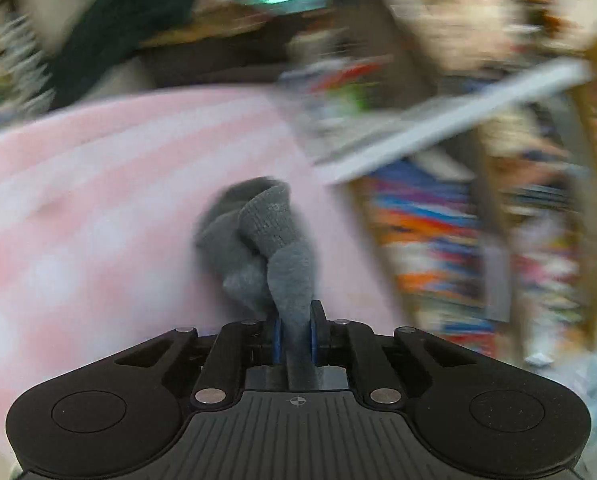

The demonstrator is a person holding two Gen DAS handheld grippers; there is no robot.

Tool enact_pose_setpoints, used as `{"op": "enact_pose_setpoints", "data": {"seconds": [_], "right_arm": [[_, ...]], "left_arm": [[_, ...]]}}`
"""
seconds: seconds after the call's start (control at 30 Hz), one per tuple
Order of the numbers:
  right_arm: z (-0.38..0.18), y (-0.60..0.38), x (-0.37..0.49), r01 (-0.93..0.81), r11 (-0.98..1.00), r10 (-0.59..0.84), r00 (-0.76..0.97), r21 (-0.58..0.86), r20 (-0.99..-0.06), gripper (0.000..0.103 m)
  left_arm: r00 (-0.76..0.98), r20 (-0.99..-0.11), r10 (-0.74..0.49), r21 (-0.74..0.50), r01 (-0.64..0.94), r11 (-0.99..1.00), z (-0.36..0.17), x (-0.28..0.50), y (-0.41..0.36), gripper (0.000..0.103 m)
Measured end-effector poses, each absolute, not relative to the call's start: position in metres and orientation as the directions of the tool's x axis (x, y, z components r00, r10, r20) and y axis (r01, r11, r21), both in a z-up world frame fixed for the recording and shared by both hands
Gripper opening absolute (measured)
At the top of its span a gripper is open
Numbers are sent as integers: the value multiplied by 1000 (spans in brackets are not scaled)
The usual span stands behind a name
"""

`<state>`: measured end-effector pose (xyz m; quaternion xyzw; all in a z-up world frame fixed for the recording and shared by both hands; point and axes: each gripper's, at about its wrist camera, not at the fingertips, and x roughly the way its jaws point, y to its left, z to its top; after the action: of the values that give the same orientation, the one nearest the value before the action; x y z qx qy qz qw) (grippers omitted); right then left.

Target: Fold clothes

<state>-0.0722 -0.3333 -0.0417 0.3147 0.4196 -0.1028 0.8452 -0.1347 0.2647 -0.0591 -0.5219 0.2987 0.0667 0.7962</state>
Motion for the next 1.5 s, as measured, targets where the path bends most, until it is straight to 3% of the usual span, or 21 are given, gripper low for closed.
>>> {"op": "enact_pose_setpoints", "data": {"seconds": [0.07,0.23,0.4,0.47,0.6,0.8,0.9,0.97,1.03,1.17,1.33,1.5], "right_arm": [[-41,-332,-70,430,789,90,625,438,-775,15],[-39,-331,-67,432,792,81,626,432,-775,11],[8,-311,-79,272,854,65,789,443,-610,9],[9,-308,-76,295,859,40,776,418,-629,9],[-25,-316,-67,411,837,3,656,361,-755,9],[-34,-321,-71,452,809,5,634,376,-773,22],[-29,-314,-74,458,817,-14,623,350,-782,35],[-25,-307,-75,466,828,-40,604,312,-796,45],[-20,-302,-78,474,844,-88,584,252,-807,47],[0,-285,-86,459,877,-211,633,142,-744,55],[19,-244,-87,266,962,-162,748,67,-644,62],[16,-192,-73,-48,999,51,754,22,-655,68]], "left_arm": [[777,-598,-195,-768,-487,415,-79,-140,269,11],[778,-602,-181,-754,-477,452,-76,-137,264,12],[768,-612,-187,-752,-493,438,-79,-135,266,18],[767,-613,-190,-756,-498,425,-80,-136,268,19],[768,-608,-201,-763,-494,418,-80,-136,270,21],[768,-603,-215,-768,-485,418,-81,-135,272,24],[767,-604,-217,-764,-481,430,-80,-133,271,27],[763,-611,-213,-754,-477,452,-78,-132,269,27],[757,-620,-207,-740,-475,476,-76,-130,267,27],[744,-639,-196,-718,-485,499,-72,-126,264,22],[742,-636,-211,-728,-486,484,-77,-122,266,14],[777,-600,-190,-702,-398,591,-57,-121,256,11]]}}
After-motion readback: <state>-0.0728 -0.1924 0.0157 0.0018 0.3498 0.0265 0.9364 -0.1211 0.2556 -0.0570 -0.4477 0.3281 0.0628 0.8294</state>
